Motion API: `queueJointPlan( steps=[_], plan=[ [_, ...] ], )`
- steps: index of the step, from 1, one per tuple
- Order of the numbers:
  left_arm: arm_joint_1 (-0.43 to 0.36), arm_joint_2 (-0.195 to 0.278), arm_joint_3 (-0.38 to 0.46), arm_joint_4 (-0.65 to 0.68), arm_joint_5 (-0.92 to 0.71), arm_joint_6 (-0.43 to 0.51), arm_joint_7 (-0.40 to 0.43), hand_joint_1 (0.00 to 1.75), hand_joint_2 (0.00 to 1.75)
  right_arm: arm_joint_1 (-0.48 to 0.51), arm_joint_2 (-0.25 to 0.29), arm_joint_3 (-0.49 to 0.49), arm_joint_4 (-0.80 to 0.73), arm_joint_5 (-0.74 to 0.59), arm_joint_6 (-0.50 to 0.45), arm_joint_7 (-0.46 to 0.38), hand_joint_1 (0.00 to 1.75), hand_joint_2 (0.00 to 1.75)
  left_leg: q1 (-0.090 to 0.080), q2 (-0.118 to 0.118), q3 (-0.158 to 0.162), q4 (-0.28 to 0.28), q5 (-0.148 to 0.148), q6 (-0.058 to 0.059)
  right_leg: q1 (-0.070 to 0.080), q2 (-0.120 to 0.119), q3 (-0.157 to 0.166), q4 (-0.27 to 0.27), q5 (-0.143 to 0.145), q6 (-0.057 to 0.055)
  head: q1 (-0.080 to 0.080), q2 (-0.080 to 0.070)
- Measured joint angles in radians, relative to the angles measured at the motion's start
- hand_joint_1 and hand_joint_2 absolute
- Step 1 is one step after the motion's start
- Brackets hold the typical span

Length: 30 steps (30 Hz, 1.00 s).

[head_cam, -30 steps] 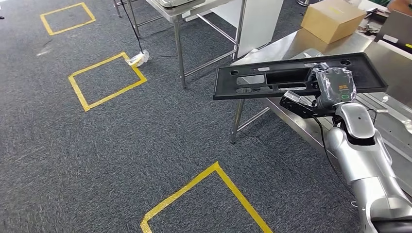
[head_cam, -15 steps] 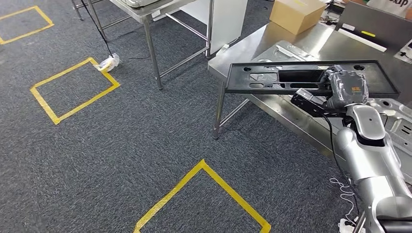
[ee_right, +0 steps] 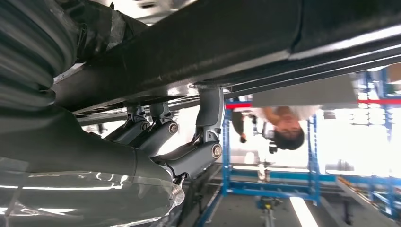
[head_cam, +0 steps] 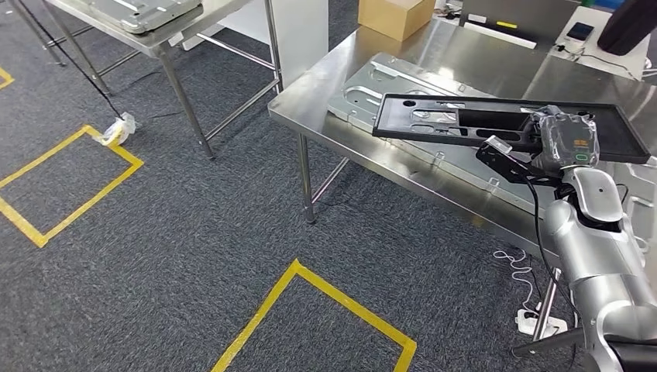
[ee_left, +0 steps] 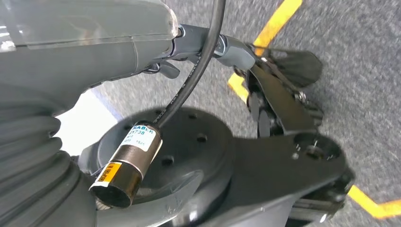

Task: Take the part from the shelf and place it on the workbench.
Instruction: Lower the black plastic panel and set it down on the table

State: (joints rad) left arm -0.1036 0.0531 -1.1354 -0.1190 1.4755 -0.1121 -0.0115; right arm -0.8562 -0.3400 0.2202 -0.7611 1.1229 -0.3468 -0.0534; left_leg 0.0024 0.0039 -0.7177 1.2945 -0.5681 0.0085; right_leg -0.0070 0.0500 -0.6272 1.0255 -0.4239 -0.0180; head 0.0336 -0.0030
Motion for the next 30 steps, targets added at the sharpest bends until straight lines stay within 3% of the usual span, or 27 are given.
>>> queueJointPlan(
  steps=[1, 3, 5, 7, 9, 11, 13, 14, 15, 18, 20, 22, 26, 30],
  plan=[
    [0.0, 0.001, 0.0, 0.0, 0.0, 0.0, 0.0, 0.0, 1.75, 0.0, 0.0, 0.0, 0.003, 0.0, 0.0, 0.0, 1.75, 1.75, 0.0, -0.01, 0.026, -0.066, 0.044, 0.004, 0.0, 0.014, 0.001, 0.002, -0.001, 0.001, 0.0, 0.0],
    [0.001, 0.004, -0.001, 0.0, 0.0, 0.001, 0.0, 0.0, 1.75, -0.002, 0.001, 0.0, 0.007, 0.0, 0.0, 0.0, 1.75, 1.75, 0.004, -0.058, 0.083, -0.204, 0.108, 0.013, 0.0, 0.039, -0.002, 0.006, -0.003, 0.006, 0.001, 0.0],
    [0.0, 0.007, -0.005, 0.0, 0.0, 0.0, 0.0, 0.0, 1.75, -0.003, 0.002, 0.0, 0.011, 0.0, -0.001, 0.001, 1.75, 1.75, 0.004, -0.084, 0.106, -0.257, 0.121, 0.02, -0.005, 0.061, -0.01, 0.008, -0.001, 0.018, 0.001, 0.0],
    [-0.003, 0.007, -0.009, 0.0, 0.0, -0.002, 0.002, 0.0, 1.75, -0.002, 0.002, -0.001, 0.013, 0.0, -0.001, 0.003, 1.75, 1.75, 0.002, -0.063, 0.11, -0.266, 0.124, 0.028, -0.011, 0.079, -0.015, 0.005, 0.003, 0.032, 0.0, 0.0],
    [-0.006, 0.008, -0.013, 0.0, 0.0, -0.007, 0.003, 0.0, 1.75, -0.002, 0.002, -0.003, 0.014, 0.002, -0.004, 0.006, 1.75, 1.75, 0.005, -0.041, 0.117, -0.28, 0.131, 0.04, -0.009, 0.043, -0.028, 0.027, -0.013, 0.044, 0.003, 0.0],
    [-0.005, 0.009, -0.017, 0.0, 0.0, -0.011, 0.006, 0.0, 1.75, -0.004, 0.005, -0.005, 0.015, 0.021, -0.018, 0.022, 1.75, 1.75, 0.006, -0.023, 0.12, -0.288, 0.134, 0.047, -0.008, -0.02, -0.072, 0.12, -0.067, 0.054, 0.007, 0.0],
    [-0.003, 0.011, -0.022, 0.0, 0.0, -0.014, 0.008, 0.0, 1.75, -0.003, 0.01, -0.003, 0.02, 0.058, -0.036, 0.044, 1.75, 1.75, 0.005, -0.008, 0.12, -0.288, 0.132, 0.049, -0.014, -0.044, -0.128, 0.239, -0.116, 0.063, 0.009, 0.0],
    [-0.002, 0.012, -0.024, 0.0, 0.0, -0.015, 0.009, 0.0, 1.75, -0.002, 0.011, -0.002, 0.023, 0.073, -0.041, 0.051, 1.75, 1.75, 0.006, -0.001, 0.12, -0.286, 0.131, 0.048, -0.017, -0.046, -0.139, 0.263, -0.117, 0.066, 0.009, 0.0],
    [-0.002, 0.012, -0.026, 0.0, 0.0, -0.016, 0.01, 0.0, 1.75, -0.001, 0.012, -0.001, 0.026, 0.082, -0.043, 0.054, 1.75, 1.75, 0.006, 0.004, 0.12, -0.284, 0.129, 0.046, -0.019, -0.048, -0.13, 0.249, -0.1, 0.068, 0.009, 0.0],
    [-0.005, 0.012, -0.035, 0.0, 0.002, -0.017, 0.011, 0.0, 1.75, -0.007, 0.016, 0.0, 0.033, 0.09, -0.043, 0.054, 1.75, 1.75, 0.007, 0.013, 0.119, -0.276, 0.121, 0.036, -0.018, -0.056, -0.033, 0.069, -0.021, 0.065, 0.01, 0.0],
    [-0.008, 0.012, -0.041, 0.0, 0.004, -0.016, 0.013, 0.0, 1.75, -0.01, 0.022, 0.0, 0.036, 0.096, -0.043, 0.057, 1.75, 1.75, 0.004, 0.017, 0.117, -0.272, 0.118, 0.027, -0.011, -0.059, -0.001, 0.005, -0.012, 0.054, 0.009, 0.0],
    [-0.009, 0.014, -0.044, 0.0, 0.006, -0.015, 0.015, 0.0, 1.75, -0.011, 0.027, 0.001, 0.04, 0.1, -0.042, 0.06, 1.75, 1.75, 0.002, 0.018, 0.119, -0.276, 0.118, 0.02, -0.009, -0.057, 0.001, 0.0, -0.011, 0.043, 0.009, 0.0],
    [-0.01, 0.018, -0.048, 0.0, 0.01, -0.013, 0.017, 0.0, 1.75, -0.014, 0.046, 0.001, 0.052, 0.102, -0.039, 0.064, 1.75, 1.75, 0.0, 0.018, 0.124, -0.286, 0.124, 0.04, -0.011, -0.054, 0.002, -0.006, -0.008, 0.037, 0.008, 0.0],
    [-0.012, 0.019, -0.049, 0.0, 0.011, -0.013, 0.016, 0.0, 1.75, -0.014, 0.056, 0.003, 0.06, 0.102, -0.039, 0.066, 1.75, 1.75, 0.001, 0.018, 0.127, -0.288, 0.123, 0.038, -0.008, -0.054, 0.002, -0.002, -0.012, 0.03, 0.008, 0.0]
  ],
)
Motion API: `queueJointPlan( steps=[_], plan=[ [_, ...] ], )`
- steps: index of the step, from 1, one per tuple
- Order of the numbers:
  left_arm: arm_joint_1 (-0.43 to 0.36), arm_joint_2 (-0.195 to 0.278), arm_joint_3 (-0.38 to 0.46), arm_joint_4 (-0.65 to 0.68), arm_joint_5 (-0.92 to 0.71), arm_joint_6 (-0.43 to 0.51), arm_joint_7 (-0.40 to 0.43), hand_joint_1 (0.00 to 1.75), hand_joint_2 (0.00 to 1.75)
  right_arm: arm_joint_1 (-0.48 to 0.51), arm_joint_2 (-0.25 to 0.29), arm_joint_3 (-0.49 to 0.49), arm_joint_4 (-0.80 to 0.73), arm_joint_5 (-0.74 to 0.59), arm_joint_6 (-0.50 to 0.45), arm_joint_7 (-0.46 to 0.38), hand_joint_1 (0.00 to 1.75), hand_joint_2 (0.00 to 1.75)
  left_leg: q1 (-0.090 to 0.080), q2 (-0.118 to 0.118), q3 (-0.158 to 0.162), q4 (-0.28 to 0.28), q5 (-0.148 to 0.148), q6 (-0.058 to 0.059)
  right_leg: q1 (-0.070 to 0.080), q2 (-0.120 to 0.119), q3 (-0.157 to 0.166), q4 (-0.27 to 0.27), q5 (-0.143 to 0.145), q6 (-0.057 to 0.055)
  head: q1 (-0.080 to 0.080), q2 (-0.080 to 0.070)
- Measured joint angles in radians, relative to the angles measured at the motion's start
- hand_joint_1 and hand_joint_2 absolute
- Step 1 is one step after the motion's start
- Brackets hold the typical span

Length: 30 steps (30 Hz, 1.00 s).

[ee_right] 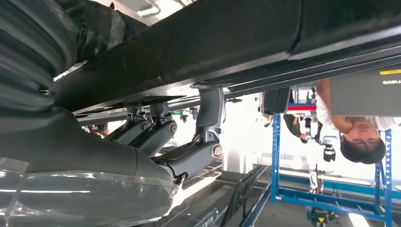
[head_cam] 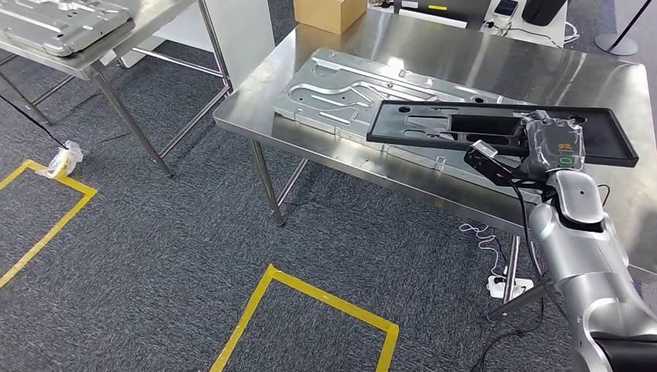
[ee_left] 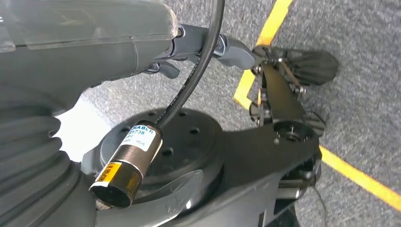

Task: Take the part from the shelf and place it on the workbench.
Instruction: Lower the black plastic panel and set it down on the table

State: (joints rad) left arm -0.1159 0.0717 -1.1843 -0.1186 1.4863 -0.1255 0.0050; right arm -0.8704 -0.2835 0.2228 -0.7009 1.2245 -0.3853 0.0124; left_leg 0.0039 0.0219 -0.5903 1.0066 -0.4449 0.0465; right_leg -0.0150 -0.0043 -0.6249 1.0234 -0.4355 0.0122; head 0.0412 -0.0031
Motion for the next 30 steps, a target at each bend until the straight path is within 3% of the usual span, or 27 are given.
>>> queueJointPlan(
  steps=[9, 11, 13, 15, 16, 17, 18, 20, 21, 23, 24, 26, 28, 30],
  plan=[
    [0.0, 0.004, 0.0, 0.0, 0.0, 0.003, -0.003, 0.0, 1.75, 0.001, 0.011, 0.001, 0.009, 0.0, 0.003, 0.002, 1.75, 1.75, -0.002, 0.0, -0.001, 0.003, -0.005, 0.003, -0.003, 0.0, 0.002, -0.001, 0.001, 0.0, 0.0, 0.0],
    [-0.002, 0.003, 0.0, 0.0, 0.001, 0.002, -0.004, 0.0, 1.75, -0.003, 0.014, 0.003, 0.008, 0.001, 0.003, 0.001, 1.75, 1.75, 0.007, 0.003, 0.022, -0.035, 0.011, 0.0, 0.0, 0.001, 0.0, 0.012, -0.012, 0.007, 0.002, 0.0],
    [-0.004, 0.002, 0.0, 0.0, 0.005, 0.002, -0.001, 0.0, 1.75, -0.009, 0.015, 0.004, 0.009, 0.001, 0.003, 0.001, 1.75, 1.75, 0.017, 0.007, 0.045, -0.07, 0.025, -0.004, -0.001, 0.003, -0.04, 0.098, -0.056, 0.017, 0.005, 0.0],
    [-0.004, 0.001, -0.001, 0.0, 0.009, 0.003, 0.001, 0.0, 1.75, -0.009, 0.016, 0.005, 0.013, -0.001, 0.003, 0.001, 1.75, 1.75, 0.021, 0.007, 0.047, -0.067, 0.021, -0.007, -0.011, 0.004, -0.1, 0.207, -0.089, 0.031, 0.004, 0.0],
    [-0.003, 0.001, -0.001, 0.0, 0.01, 0.004, 0.002, 0.0, 1.75, -0.007, 0.016, 0.005, 0.016, -0.001, 0.003, -0.001, 1.75, 1.75, 0.024, 0.007, 0.048, -0.062, 0.016, -0.012, -0.017, 0.004, -0.113, 0.223, -0.082, 0.039, 0.004, 0.0],
    [-0.002, 0.001, -0.001, 0.0, 0.011, 0.004, 0.002, 0.0, 1.75, -0.006, 0.016, 0.005, 0.019, -0.002, 0.002, -0.003, 1.75, 1.75, 0.03, 0.006, 0.048, -0.053, 0.009, -0.018, -0.024, 0.002, -0.108, 0.203, -0.056, 0.048, 0.004, 0.0],
    [-0.001, 0.001, -0.001, 0.0, 0.012, 0.004, 0.002, 0.0, 1.75, -0.005, 0.016, 0.005, 0.02, -0.003, 0.002, -0.006, 1.75, 1.75, 0.036, 0.006, 0.048, -0.041, -0.001, -0.026, -0.032, 0.0, -0.086, 0.149, -0.02, 0.058, 0.005, 0.0],
    [-0.001, 0.004, -0.001, 0.0, 0.015, 0.005, 0.002, 0.0, 1.75, -0.007, 0.017, 0.005, 0.024, -0.004, 0.002, -0.012, 1.75, 1.75, 0.043, 0.005, 0.043, -0.012, -0.025, -0.047, -0.038, -0.005, -0.041, 0.05, 0.017, 0.072, 0.007, 0.0],
    [-0.001, 0.005, -0.001, 0.001, 0.016, 0.007, 0.003, 0.0, 1.75, -0.009, 0.018, 0.006, 0.026, -0.005, 0.003, -0.013, 1.75, 1.75, 0.042, 0.005, 0.039, 0.0, -0.035, -0.056, -0.038, -0.004, -0.031, 0.03, 0.016, 0.066, 0.008, 0.0],
    [0.0, 0.007, -0.001, 0.002, 0.018, 0.014, 0.018, 0.0, 1.75, -0.007, 0.02, 0.006, 0.03, -0.007, 0.004, -0.014, 1.75, 1.75, 0.038, 0.006, 0.038, 0.009, -0.045, -0.07, -0.032, 0.003, -0.032, 0.036, -0.001, 0.039, 0.007, 0.0],
    [0.001, 0.005, -0.001, 0.002, 0.019, 0.017, 0.027, 0.0, 1.75, -0.004, 0.02, 0.006, 0.032, -0.008, 0.004, -0.015, 1.75, 1.75, 0.04, 0.006, 0.039, 0.008, -0.049, -0.074, -0.031, 0.007, -0.032, 0.041, -0.006, 0.024, 0.005, 0.0],
    [0.003, 0.004, -0.001, 0.002, 0.019, 0.02, 0.036, 0.0, 1.75, 0.002, 0.021, 0.006, 0.036, -0.01, -0.004, -0.021, 1.75, 1.75, 0.044, 0.003, 0.031, 0.037, -0.068, -0.077, -0.029, 0.011, -0.025, 0.042, -0.014, 0.006, 0.002, 0.0],
    [0.005, 0.004, -0.001, 0.002, 0.019, 0.018, 0.035, 0.0, 1.75, 0.004, 0.023, 0.006, 0.043, -0.012, -0.013, -0.027, 1.75, 1.75, 0.041, -0.004, -0.024, 0.143, -0.113, -0.074, -0.024, 0.012, -0.013, 0.041, -0.024, -0.009, 0.0, 0.0],
    [0.009, 0.005, -0.001, 0.002, 0.019, 0.017, 0.034, 0.0, 1.75, 0.005, 0.026, 0.006, 0.051, -0.015, -0.018, -0.03, 1.75, 1.75, 0.034, -0.01, -0.112, 0.281, -0.15, -0.066, -0.015, 0.015, -0.002, 0.041, -0.034, -0.02, -0.002, 0.0]
  ],
)
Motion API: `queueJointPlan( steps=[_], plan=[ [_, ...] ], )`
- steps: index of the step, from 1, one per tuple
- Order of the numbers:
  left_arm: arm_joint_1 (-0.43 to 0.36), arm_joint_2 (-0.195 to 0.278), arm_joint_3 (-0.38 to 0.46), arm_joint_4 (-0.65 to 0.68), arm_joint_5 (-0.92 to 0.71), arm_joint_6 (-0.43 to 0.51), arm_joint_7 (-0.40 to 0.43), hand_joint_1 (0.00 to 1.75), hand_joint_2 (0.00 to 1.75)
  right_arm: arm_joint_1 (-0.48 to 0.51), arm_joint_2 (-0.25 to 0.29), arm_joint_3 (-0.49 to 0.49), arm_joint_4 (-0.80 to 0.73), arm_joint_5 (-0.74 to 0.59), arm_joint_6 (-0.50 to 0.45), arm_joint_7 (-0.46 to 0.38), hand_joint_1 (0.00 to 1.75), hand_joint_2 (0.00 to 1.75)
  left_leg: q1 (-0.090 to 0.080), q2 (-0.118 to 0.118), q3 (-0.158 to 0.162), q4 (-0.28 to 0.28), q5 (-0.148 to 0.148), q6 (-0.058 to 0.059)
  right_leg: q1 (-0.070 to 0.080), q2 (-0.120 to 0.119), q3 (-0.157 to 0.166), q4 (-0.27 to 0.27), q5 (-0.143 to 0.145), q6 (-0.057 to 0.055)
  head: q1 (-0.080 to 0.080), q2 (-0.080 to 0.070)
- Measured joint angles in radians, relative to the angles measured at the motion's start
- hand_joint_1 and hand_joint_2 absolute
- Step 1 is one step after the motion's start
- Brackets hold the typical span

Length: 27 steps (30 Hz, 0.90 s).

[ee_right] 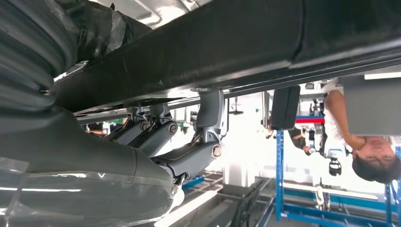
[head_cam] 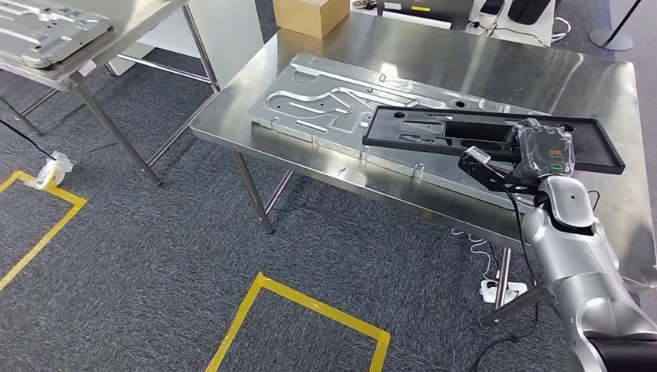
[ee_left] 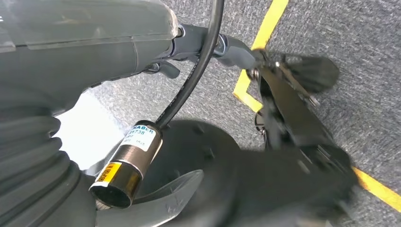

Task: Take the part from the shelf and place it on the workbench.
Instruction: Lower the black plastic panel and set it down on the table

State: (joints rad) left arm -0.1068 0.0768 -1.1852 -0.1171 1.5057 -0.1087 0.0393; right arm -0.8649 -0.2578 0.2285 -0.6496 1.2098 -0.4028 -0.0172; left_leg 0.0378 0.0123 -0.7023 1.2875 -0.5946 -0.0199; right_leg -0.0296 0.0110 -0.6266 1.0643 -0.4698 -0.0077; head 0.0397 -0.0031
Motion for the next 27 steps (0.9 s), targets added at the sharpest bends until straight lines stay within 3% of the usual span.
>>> queueJointPlan(
  steps=[1, 2, 5, 6, 8, 10, 12, 15, 16, 17, 18, 20, 22, 25, 27],
  plan=[
    [0.002, 0.0, 0.0, 0.0, 0.0, 0.0, 0.0, 0.0, 1.75, 0.001, 0.001, 0.0, 0.003, 0.0, 0.0, -0.001, 1.75, 1.75, -0.005, -0.002, -0.031, 0.035, 0.005, 0.007, 0.006, 0.003, 0.007, 0.0, -0.006, -0.004, 0.0, 0.0],
    [0.005, 0.0, 0.0, 0.0, 0.0, 0.0, 0.0, 0.0, 1.75, 0.003, 0.003, 0.0, 0.006, -0.001, 0.0, -0.001, 1.75, 1.75, -0.011, -0.003, -0.045, 0.032, 0.031, 0.017, 0.011, 0.006, 0.016, 0.0, -0.013, -0.006, 0.0, 0.0],
    [0.008, 0.003, 0.0, 0.0, 0.0, 0.0, 0.0, 0.0, 1.75, 0.004, 0.008, 0.0, 0.009, -0.001, 0.0, -0.003, 1.75, 1.75, -0.036, -0.01, 0.001, -0.141, 0.161, 0.065, 0.024, 0.015, 0.042, -0.003, -0.033, -0.006, 0.001, 0.0],
    [0.009, 0.005, 0.0, 0.001, 0.0, 0.0, 0.0, 0.0, 1.75, 0.004, 0.01, 0.0, 0.011, -0.001, -0.001, -0.003, 1.75, 1.75, -0.043, -0.013, 0.022, -0.191, 0.181, 0.079, 0.025, 0.017, 0.049, -0.006, -0.038, -0.003, 0.001, 0.0],
    [0.009, 0.008, 0.0, 0.002, 0.0, -0.001, 0.0, 0.0, 1.75, 0.006, 0.011, 0.0, 0.015, -0.001, -0.001, -0.003, 1.75, 1.75, -0.05, -0.014, 0.047, -0.233, 0.178, 0.091, 0.023, 0.018, 0.058, -0.015, -0.038, 0.007, 0.001, 0.0],
    [0.007, 0.008, 0.0, 0.002, 0.0, -0.003, -0.003, 0.0, 1.75, 0.007, 0.011, 0.0, 0.016, -0.001, -0.001, -0.004, 1.75, 1.75, -0.049, -0.011, 0.072, -0.269, 0.176, 0.09, 0.02, 0.015, 0.066, -0.016, -0.029, 0.017, 0.001, 0.0],
    [0.006, 0.008, 0.0, 0.002, 0.001, -0.004, -0.009, 0.0, 1.75, 0.003, 0.011, 0.0, 0.015, -0.001, -0.001, -0.004, 1.75, 1.75, -0.043, -0.008, 0.103, -0.3, 0.178, 0.089, 0.02, 0.008, 0.048, 0.027, -0.042, 0.025, 0.002, 0.0],
    [0.004, 0.008, -0.001, 0.002, 0.001, -0.006, -0.017, 0.0, 1.75, -0.003, 0.01, 0.0, 0.015, -0.003, 0.001, -0.003, 1.75, 1.75, -0.04, -0.008, 0.127, -0.311, 0.167, 0.086, 0.014, 0.002, -0.053, 0.18, -0.1, 0.036, 0.002, 0.0],
    [0.004, 0.008, -0.001, 0.002, 0.001, -0.006, -0.019, 0.0, 1.75, -0.002, 0.01, 0.0, 0.015, -0.004, 0.001, -0.003, 1.75, 1.75, -0.039, -0.009, 0.134, -0.31, 0.16, 0.083, 0.011, 0.001, -0.082, 0.21, -0.104, 0.041, 0.003, 0.0],
    [0.004, 0.007, -0.003, 0.002, 0.001, -0.007, -0.021, 0.0, 1.75, 0.0, 0.01, 0.0, 0.015, -0.004, 0.001, -0.003, 1.75, 1.75, -0.037, -0.009, 0.143, -0.308, 0.151, 0.08, 0.007, 0.0, -0.096, 0.209, -0.09, 0.046, 0.003, 0.0],
    [0.005, 0.006, -0.004, 0.002, 0.002, -0.007, -0.022, 0.0, 1.75, 0.001, 0.01, 0.0, 0.015, -0.004, 0.001, -0.002, 1.75, 1.75, -0.034, -0.009, 0.153, -0.304, 0.14, 0.075, 0.003, -0.002, -0.094, 0.173, -0.054, 0.052, 0.003, 0.0],
    [0.004, 0.006, -0.007, 0.002, 0.002, -0.009, -0.025, 0.0, 1.75, 0.0, 0.01, 0.0, 0.016, -0.005, 0.001, 0.001, 1.75, 1.75, -0.029, -0.009, 0.172, -0.294, 0.117, 0.063, -0.002, -0.011, -0.064, 0.054, 0.036, 0.061, 0.003, 0.0],
    [0.0, 0.006, -0.011, 0.002, 0.002, -0.01, -0.028, 0.0, 1.75, -0.002, 0.01, 0.0, 0.017, -0.006, 0.002, 0.004, 1.75, 1.75, -0.027, -0.008, 0.177, -0.285, 0.1, 0.048, 0.004, -0.017, -0.046, -0.019, 0.07, 0.051, 0.003, 0.0],
    [-0.005, 0.005, -0.016, 0.002, 0.002, -0.007, -0.028, 0.0, 1.75, -0.003, 0.013, 0.0, 0.018, -0.008, 0.003, 0.008, 1.75, 1.75, -0.028, -0.005, 0.18, -0.278, 0.087, 0.029, 0.009, -0.014, -0.039, -0.026, 0.062, 0.017, 0.002, 0.0],
    [-0.009, 0.004, -0.017, 0.002, 0.002, -0.006, -0.027, 0.0, 1.75, -0.007, 0.019, 0.0, 0.019, -0.011, 0.002, 0.012, 1.75, 1.75, -0.027, -0.005, 0.161, -0.227, 0.077, 0.021, 0.006, -0.011, -0.022, -0.03, 0.053, 0.003, 0.002, 0.0]
  ],
)
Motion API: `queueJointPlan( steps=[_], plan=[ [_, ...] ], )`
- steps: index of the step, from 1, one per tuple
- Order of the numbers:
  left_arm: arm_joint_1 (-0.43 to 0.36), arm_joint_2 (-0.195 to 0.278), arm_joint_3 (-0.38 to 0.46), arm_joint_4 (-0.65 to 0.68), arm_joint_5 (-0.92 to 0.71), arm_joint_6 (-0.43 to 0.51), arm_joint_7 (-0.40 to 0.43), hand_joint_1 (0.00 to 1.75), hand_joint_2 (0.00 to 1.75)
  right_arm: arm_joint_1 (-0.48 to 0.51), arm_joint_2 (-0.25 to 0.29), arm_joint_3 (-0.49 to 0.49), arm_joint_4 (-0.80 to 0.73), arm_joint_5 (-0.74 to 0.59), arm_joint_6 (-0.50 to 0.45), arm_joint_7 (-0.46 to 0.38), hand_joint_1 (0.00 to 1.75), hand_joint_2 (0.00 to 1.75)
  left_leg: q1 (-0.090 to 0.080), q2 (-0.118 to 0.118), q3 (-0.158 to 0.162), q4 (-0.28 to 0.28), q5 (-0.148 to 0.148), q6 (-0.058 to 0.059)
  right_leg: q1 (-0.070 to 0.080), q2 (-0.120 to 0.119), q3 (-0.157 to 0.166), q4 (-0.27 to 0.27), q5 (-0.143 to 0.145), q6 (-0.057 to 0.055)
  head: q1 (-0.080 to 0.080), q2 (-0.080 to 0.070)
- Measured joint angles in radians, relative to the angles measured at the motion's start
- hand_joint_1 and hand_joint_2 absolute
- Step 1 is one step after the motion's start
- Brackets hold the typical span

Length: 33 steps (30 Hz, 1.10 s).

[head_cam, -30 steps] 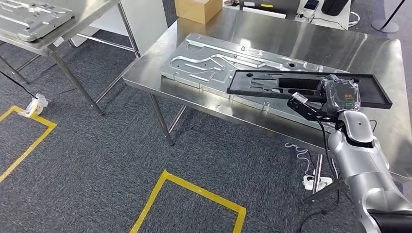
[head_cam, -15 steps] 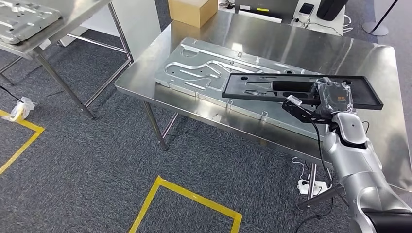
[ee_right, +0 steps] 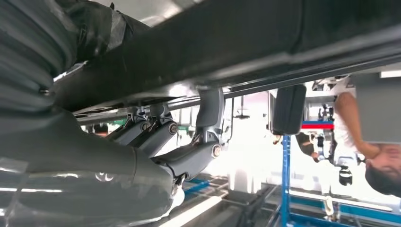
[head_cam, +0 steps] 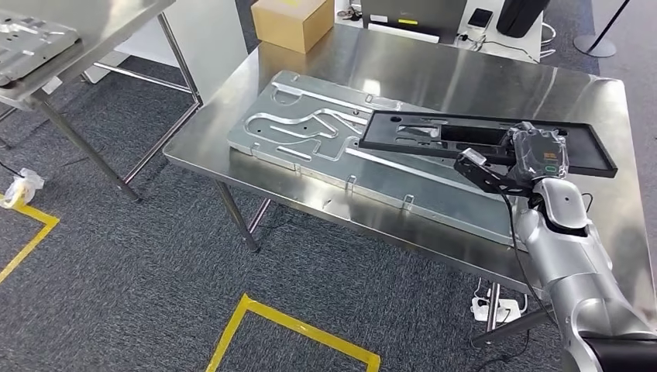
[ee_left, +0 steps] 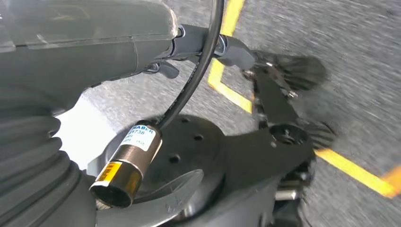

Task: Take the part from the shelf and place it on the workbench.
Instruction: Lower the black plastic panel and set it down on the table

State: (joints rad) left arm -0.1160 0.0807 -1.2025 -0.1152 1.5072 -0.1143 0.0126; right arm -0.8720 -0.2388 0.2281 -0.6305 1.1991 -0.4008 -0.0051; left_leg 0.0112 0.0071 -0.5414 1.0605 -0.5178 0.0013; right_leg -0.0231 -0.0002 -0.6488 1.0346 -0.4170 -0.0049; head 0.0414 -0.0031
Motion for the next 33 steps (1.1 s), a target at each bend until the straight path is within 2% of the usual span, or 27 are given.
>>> queueJointPlan(
  steps=[2, 4, 5, 6, 8, 9, 10, 11, 12, 14, 15, 16, 18, 19, 20, 21, 22, 23, 24, 25, 27, 30, 33],
  plan=[
    [-0.006, -0.001, -0.003, 0.0, 0.0, 0.003, 0.003, 0.0, 1.75, -0.007, 0.013, 0.0, 0.006, -0.004, 0.0, 0.006, 1.75, 1.75, 0.002, -0.001, -0.07, 0.119, -0.03, -0.006, 0.0, 0.002, 0.016, -0.003, -0.011, -0.011, -0.001, 0.0],
    [-0.009, -0.001, -0.005, 0.0, 0.0, 0.006, 0.008, 0.0, 1.75, -0.01, 0.028, 0.0, 0.017, -0.009, -0.002, 0.01, 1.75, 1.75, 0.002, -0.001, -0.15, 0.224, -0.066, -0.007, 0.004, 0.008, 0.031, -0.003, -0.024, -0.015, -0.002, 0.0],
    [-0.009, -0.001, -0.006, 0.0, 0.0, 0.007, 0.01, 0.0, 1.75, -0.009, 0.035, 0.0, 0.025, -0.012, -0.003, 0.01, 1.75, 1.75, 0.001, -0.001, -0.174, 0.237, -0.063, -0.005, 0.006, 0.011, 0.04, -0.003, -0.031, -0.015, -0.002, 0.0],
    [-0.009, -0.001, -0.006, 0.0, 0.001, 0.008, 0.011, 0.0, 1.75, -0.007, 0.041, 0.0, 0.032, -0.013, -0.004, 0.01, 1.75, 1.75, 0.0, -0.001, -0.181, 0.214, -0.037, 0.0, 0.008, 0.014, 0.05, -0.003, -0.038, -0.014, -0.002, 0.0],
    [-0.008, -0.002, -0.006, 0.0, 0.001, 0.008, 0.012, 0.0, 1.75, -0.006, 0.05, 0.0, 0.047, -0.016, -0.008, 0.009, 1.75, 1.75, -0.005, -0.002, -0.157, 0.089, 0.066, 0.016, 0.011, 0.016, 0.071, -0.003, -0.053, -0.012, -0.002, 0.0],
    [-0.007, -0.001, -0.006, 0.0, 0.001, 0.008, 0.012, 0.0, 1.75, -0.006, 0.054, -0.001, 0.054, -0.017, -0.012, 0.009, 1.75, 1.75, -0.009, -0.003, -0.142, 0.029, 0.101, 0.024, 0.012, 0.017, 0.079, -0.003, -0.06, -0.008, -0.001, 0.0],
    [-0.008, -0.001, -0.007, 0.0, 0.001, 0.008, 0.012, 0.0, 1.75, -0.006, 0.056, -0.001, 0.06, -0.018, -0.015, 0.009, 1.75, 1.75, -0.013, -0.004, -0.129, -0.013, 0.123, 0.029, 0.013, 0.017, 0.082, -0.003, -0.067, -0.003, -0.001, 0.0],
    [-0.008, -0.001, -0.007, 0.0, 0.001, 0.008, 0.012, 0.0, 1.75, -0.007, 0.058, -0.002, 0.065, -0.02, -0.018, 0.009, 1.75, 1.75, -0.016, -0.005, -0.123, -0.031, 0.127, 0.032, 0.014, 0.017, 0.084, -0.003, -0.072, 0.002, -0.001, 0.0],
    [-0.008, -0.002, -0.007, 0.0, 0.001, 0.009, 0.012, 0.0, 1.75, -0.007, 0.058, -0.003, 0.07, -0.021, -0.02, 0.009, 1.75, 1.75, -0.017, -0.006, -0.118, -0.034, 0.12, 0.032, 0.014, 0.018, 0.086, -0.005, -0.075, 0.008, -0.001, 0.0],
    [-0.008, -0.003, -0.007, 0.0, 0.001, 0.009, 0.012, 0.0, 1.75, -0.008, 0.059, -0.004, 0.076, -0.022, -0.02, 0.009, 1.75, 1.75, -0.012, -0.006, -0.106, -0.044, 0.126, 0.035, 0.015, 0.015, 0.088, -0.003, -0.086, 0.019, -0.001, 0.0],
    [-0.009, -0.004, -0.007, 0.0, 0.001, 0.01, 0.013, 0.0, 1.75, -0.009, 0.059, -0.004, 0.079, -0.022, -0.02, 0.008, 1.75, 1.75, -0.009, -0.005, -0.099, -0.051, 0.126, 0.039, 0.015, 0.013, 0.08, 0.016, -0.099, 0.023, -0.001, 0.0],
    [-0.011, -0.005, -0.007, 0.0, 0.001, 0.01, 0.014, 0.0, 1.75, -0.011, 0.059, -0.006, 0.082, -0.023, -0.02, 0.008, 1.75, 1.75, -0.006, -0.004, -0.092, -0.057, 0.125, 0.043, 0.015, 0.011, 0.061, 0.056, -0.118, 0.026, 0.0, 0.0],
    [-0.013, -0.006, -0.007, 0.0, 0.002, 0.009, 0.013, 0.0, 1.75, -0.011, 0.06, -0.008, 0.094, -0.025, -0.02, 0.008, 1.75, 1.75, -0.008, -0.005, -0.083, -0.058, 0.117, 0.051, 0.013, 0.009, -0.009, 0.181, -0.165, 0.031, 0.0, 0.0],
    [-0.013, -0.006, -0.007, 0.0, 0.002, 0.007, 0.01, 0.0, 1.31, -0.008, 0.062, -0.008, 0.101, -0.025, -0.021, 0.008, 1.31, 1.31, -0.009, -0.006, -0.078, -0.057, 0.112, 0.053, 0.011, 0.009, -0.045, 0.235, -0.175, 0.034, 0.0, 0.0],
    [-0.013, -0.006, -0.007, 0.0, 0.003, 0.004, 0.005, 0.0, 0.87, -0.002, 0.064, -0.009, 0.109, -0.025, -0.022, 0.007, 0.87, 0.87, -0.009, -0.008, -0.073, -0.055, 0.106, 0.053, 0.01, 0.008, -0.07, 0.262, -0.168, 0.036, 0.0, 0.0],
    [-0.012, -0.007, -0.007, 0.0, 0.004, 0.002, 0.001, 0.0, 0.44, 0.004, 0.067, -0.009, 0.116, -0.025, -0.022, 0.006, 0.44, 0.44, -0.009, -0.009, -0.067, -0.052, 0.099, 0.053, 0.01, 0.007, -0.076, 0.249, -0.14, 0.036, 0.0, 0.0],
    [-0.013, -0.009, -0.008, 0.0, 0.004, 0.0, 0.0, 0.0, 0.0, 0.008, 0.072, -0.009, 0.122, -0.024, -0.023, 0.004, 0.0, 0.0, -0.009, -0.01, -0.06, -0.048, 0.091, 0.051, 0.01, 0.006, -0.064, 0.2, -0.096, 0.035, 0.0, 0.0],
    [-0.014, -0.01, -0.008, 0.0, 0.003, 0.0, 0.002, 0.0, 0.0, 0.011, 0.077, -0.009, 0.127, -0.024, -0.023, 0.003, 0.0, 0.0, -0.009, -0.011, -0.055, -0.044, 0.083, 0.048, 0.011, 0.005, -0.041, 0.132, -0.053, 0.031, 0.0, 0.0],
    [-0.016, -0.012, -0.009, 0.0, 0.003, 0.0, 0.007, 0.0, 0.0, 0.013, 0.084, -0.009, 0.132, -0.023, -0.023, 0.004, 0.0, 0.0, -0.011, -0.011, -0.053, -0.039, 0.076, 0.045, 0.014, 0.003, -0.018, 0.07, -0.022, 0.026, 0.0, 0.0],
    [-0.018, -0.014, -0.01, 0.0, 0.003, 0.001, 0.011, 0.0, 0.0, 0.014, 0.09, -0.009, 0.137, -0.022, -0.022, 0.005, 0.0, 0.0, -0.012, -0.011, -0.053, -0.035, 0.071, 0.041, 0.016, 0.002, -0.001, 0.028, -0.006, 0.021, -0.001, 0.0],
    [-0.019, -0.016, -0.012, 0.0, 0.005, 0.003, 0.011, 0.0, 0.0, 0.021, 0.103, -0.009, 0.147, -0.02, -0.023, 0.008, 0.0, 0.0, -0.015, -0.011, -0.055, -0.031, 0.066, 0.039, 0.02, 0.003, 0.011, 0.002, -0.005, 0.015, -0.002, 0.0],
    [-0.014, -0.017, -0.012, 0.0, 0.006, 0.003, 0.006, 0.0, 0.0, 0.03, 0.115, -0.008, 0.158, -0.019, -0.025, 0.008, 0.0, 0.0, -0.015, -0.009, -0.051, -0.034, 0.065, 0.041, 0.02, 0.006, 0.013, -0.001, -0.006, 0.013, -0.002, 0.0],
    [-0.013, -0.018, -0.012, 0.0, 0.006, 0.006, -0.001, 0.0, 0.0, 0.031, 0.12, -0.009, 0.168, -0.018, -0.025, 0.005, 0.0, 0.0, -0.015, -0.009, -0.048, -0.039, 0.065, 0.038, 0.021, 0.006, 0.014, -0.001, -0.008, 0.01, -0.002, 0.0]
  ],
)
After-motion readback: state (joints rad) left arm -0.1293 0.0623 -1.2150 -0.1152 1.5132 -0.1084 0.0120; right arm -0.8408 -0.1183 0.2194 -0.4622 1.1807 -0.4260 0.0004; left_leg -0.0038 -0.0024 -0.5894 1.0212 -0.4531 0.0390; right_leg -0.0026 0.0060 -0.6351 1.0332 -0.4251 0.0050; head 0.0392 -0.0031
